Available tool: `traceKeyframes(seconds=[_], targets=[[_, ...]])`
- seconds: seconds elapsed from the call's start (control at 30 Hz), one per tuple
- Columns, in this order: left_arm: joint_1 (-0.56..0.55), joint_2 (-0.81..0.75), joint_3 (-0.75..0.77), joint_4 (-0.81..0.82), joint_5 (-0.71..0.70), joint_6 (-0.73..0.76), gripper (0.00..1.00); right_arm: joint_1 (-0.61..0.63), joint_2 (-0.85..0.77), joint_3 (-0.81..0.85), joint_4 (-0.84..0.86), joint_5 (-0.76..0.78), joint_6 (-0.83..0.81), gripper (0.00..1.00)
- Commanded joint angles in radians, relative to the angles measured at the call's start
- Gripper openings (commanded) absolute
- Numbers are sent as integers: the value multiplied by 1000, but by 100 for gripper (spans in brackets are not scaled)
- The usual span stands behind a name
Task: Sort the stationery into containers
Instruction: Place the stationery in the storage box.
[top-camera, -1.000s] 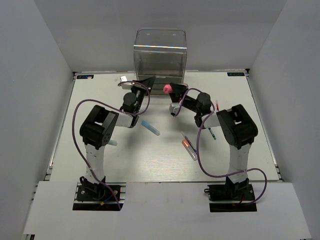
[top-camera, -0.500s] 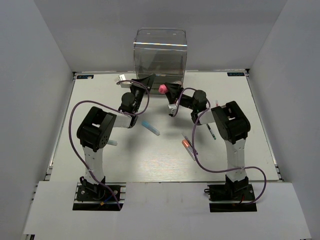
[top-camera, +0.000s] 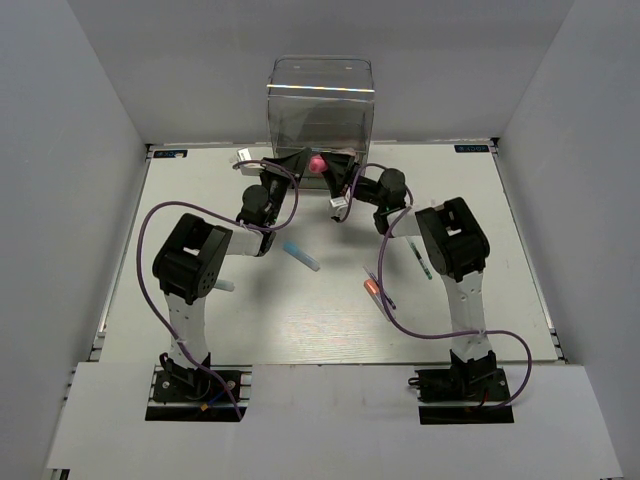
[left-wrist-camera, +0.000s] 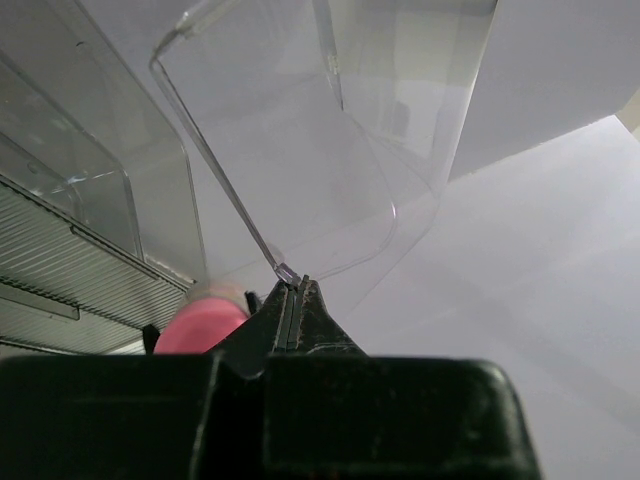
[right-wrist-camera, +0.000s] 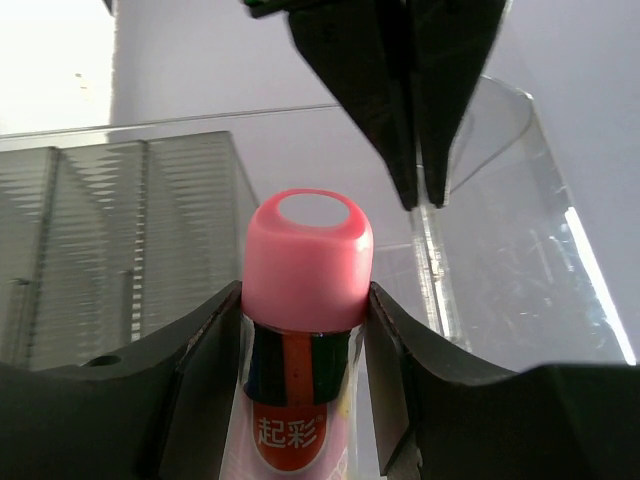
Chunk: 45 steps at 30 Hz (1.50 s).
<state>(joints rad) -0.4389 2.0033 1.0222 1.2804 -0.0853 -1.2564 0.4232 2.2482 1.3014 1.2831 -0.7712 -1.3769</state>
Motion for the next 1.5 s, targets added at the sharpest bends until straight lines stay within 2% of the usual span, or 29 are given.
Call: traceKeyframes(seconds=[0.0, 0.5, 0.93, 1.27, 1.47], targets=[[-1, -89, -1, 57, 27, 31, 0, -4, 14, 65, 332, 1, -11, 0], [-1, -98, -19, 66, 27, 31, 0, -14, 73, 197, 249, 29, -37, 0], [-1, -98, -19, 66, 18, 31, 0, -12, 74, 162, 167, 179, -68, 0], [-1, -98, 1, 66, 18, 31, 0, -8, 33, 133, 90, 317, 42, 0], [-1, -98, 10, 66, 18, 22, 0, -6, -1, 78, 85, 314, 128, 0]])
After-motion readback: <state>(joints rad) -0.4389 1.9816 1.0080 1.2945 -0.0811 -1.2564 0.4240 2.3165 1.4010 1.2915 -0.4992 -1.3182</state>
